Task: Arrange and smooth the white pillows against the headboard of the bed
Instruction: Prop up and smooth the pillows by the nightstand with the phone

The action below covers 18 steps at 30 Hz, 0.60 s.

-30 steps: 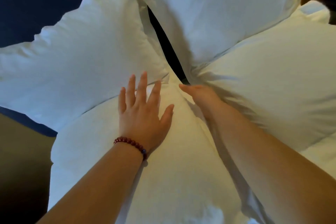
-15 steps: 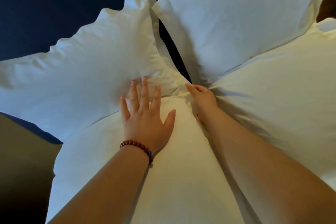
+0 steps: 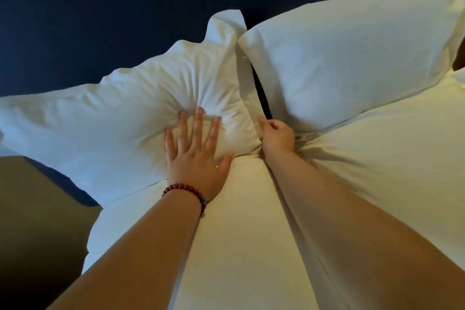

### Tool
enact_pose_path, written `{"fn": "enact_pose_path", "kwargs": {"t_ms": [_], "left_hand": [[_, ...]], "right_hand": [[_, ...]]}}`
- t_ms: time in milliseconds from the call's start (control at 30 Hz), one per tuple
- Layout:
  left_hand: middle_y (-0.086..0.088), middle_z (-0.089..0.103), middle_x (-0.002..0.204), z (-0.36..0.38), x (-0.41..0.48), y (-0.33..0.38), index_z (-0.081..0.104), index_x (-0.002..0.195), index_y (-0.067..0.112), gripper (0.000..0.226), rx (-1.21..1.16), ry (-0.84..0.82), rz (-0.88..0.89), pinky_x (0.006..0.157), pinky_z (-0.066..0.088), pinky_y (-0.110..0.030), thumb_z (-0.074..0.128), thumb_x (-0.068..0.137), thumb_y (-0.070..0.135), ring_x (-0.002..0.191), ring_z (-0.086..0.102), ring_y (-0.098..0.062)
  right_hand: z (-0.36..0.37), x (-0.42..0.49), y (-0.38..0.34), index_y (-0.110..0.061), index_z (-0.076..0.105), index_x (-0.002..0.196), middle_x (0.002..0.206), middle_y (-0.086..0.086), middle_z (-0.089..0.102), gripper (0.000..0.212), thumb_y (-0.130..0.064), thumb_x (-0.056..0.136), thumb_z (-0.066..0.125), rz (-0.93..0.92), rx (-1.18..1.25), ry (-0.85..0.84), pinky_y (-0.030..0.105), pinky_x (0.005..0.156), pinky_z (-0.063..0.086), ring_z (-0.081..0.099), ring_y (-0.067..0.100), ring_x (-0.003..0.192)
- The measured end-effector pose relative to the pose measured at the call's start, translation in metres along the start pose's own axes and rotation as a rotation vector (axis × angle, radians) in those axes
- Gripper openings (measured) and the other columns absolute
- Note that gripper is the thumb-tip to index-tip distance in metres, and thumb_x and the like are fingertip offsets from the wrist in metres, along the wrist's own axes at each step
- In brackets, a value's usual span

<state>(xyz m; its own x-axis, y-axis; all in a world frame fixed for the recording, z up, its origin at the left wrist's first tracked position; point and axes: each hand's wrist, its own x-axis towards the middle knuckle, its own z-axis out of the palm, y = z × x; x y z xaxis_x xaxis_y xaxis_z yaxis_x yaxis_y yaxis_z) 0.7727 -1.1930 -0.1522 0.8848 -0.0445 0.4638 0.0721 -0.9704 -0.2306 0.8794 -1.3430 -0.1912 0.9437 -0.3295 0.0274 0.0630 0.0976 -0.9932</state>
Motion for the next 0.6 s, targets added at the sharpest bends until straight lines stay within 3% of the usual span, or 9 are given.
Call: {"fn": "enact_pose_path", "kwargs": {"t_ms": [67,167,233,300,433,600], "left_hand": [[0.002,-0.028,0.158,-0.003,-0.003,-0.002,-0.016,0.151,0.036,0.075,-0.021,-0.014,0.023,0.115,-0.019,-0.051,0.02,0.092,0.066,0.143,-0.031,-0.025],[0.001,-0.017,0.161,-0.019,-0.012,-0.011,-0.002,0.154,0.032,0.075,-0.033,0.006,0.096,0.119,-0.009,-0.047,0.027,0.092,0.061,0.147,-0.019,-0.024],[-0.002,0.001,0.163,-0.033,-0.017,-0.029,0.013,0.154,0.025,0.072,-0.037,0.068,0.135,0.119,-0.001,-0.041,0.033,0.092,0.055,0.149,-0.004,-0.022],[-0.005,0.013,0.162,-0.051,-0.014,-0.055,0.02,0.153,0.019,0.069,-0.033,0.141,0.126,0.119,0.002,-0.04,0.031,0.093,0.053,0.149,0.005,-0.024],[-0.005,0.012,0.162,-0.089,0.008,-0.116,0.016,0.154,0.018,0.067,-0.089,0.159,-0.031,0.119,0.009,-0.045,0.027,0.097,0.053,0.15,0.005,-0.025],[0.001,0.013,0.162,-0.106,0.03,-0.186,0.009,0.155,0.024,0.071,-0.148,-0.049,-0.074,0.12,0.008,-0.041,0.025,0.095,0.059,0.149,0.005,-0.019]], "right_hand": [[0.0,-0.009,-0.007,-0.018,0.069,0.096,0.089,-0.002,0.067,0.015,-0.031,0.091,0.064,-0.053,-0.023,-0.005,0.027,0.075,0.045,0.063,0.017,0.087],[-0.001,-0.021,-0.037,-0.025,0.064,0.12,0.105,-0.006,0.067,0.033,-0.038,0.09,0.062,-0.215,0.014,-0.037,0.024,0.079,0.051,0.064,0.011,0.09],[0.003,-0.032,-0.064,-0.026,0.065,0.118,0.099,-0.012,0.065,0.027,-0.034,0.093,0.059,-0.335,-0.012,-0.111,0.009,0.074,0.045,0.06,0.0,0.086],[0.014,-0.045,-0.09,-0.026,0.067,0.114,0.1,-0.014,0.065,0.021,-0.031,0.096,0.057,-0.42,-0.019,-0.204,0.008,0.074,0.043,0.059,-0.003,0.09],[0.051,-0.063,-0.135,-0.025,0.069,0.108,0.098,-0.023,0.064,0.018,-0.029,0.096,0.057,-0.525,-0.038,-0.322,0.004,0.074,0.042,0.057,-0.01,0.09],[0.104,-0.074,-0.169,-0.022,0.069,0.111,0.113,-0.008,0.065,0.021,-0.03,0.093,0.061,-0.821,-0.295,-0.476,0.025,0.094,0.045,0.058,0.01,0.107]]}}
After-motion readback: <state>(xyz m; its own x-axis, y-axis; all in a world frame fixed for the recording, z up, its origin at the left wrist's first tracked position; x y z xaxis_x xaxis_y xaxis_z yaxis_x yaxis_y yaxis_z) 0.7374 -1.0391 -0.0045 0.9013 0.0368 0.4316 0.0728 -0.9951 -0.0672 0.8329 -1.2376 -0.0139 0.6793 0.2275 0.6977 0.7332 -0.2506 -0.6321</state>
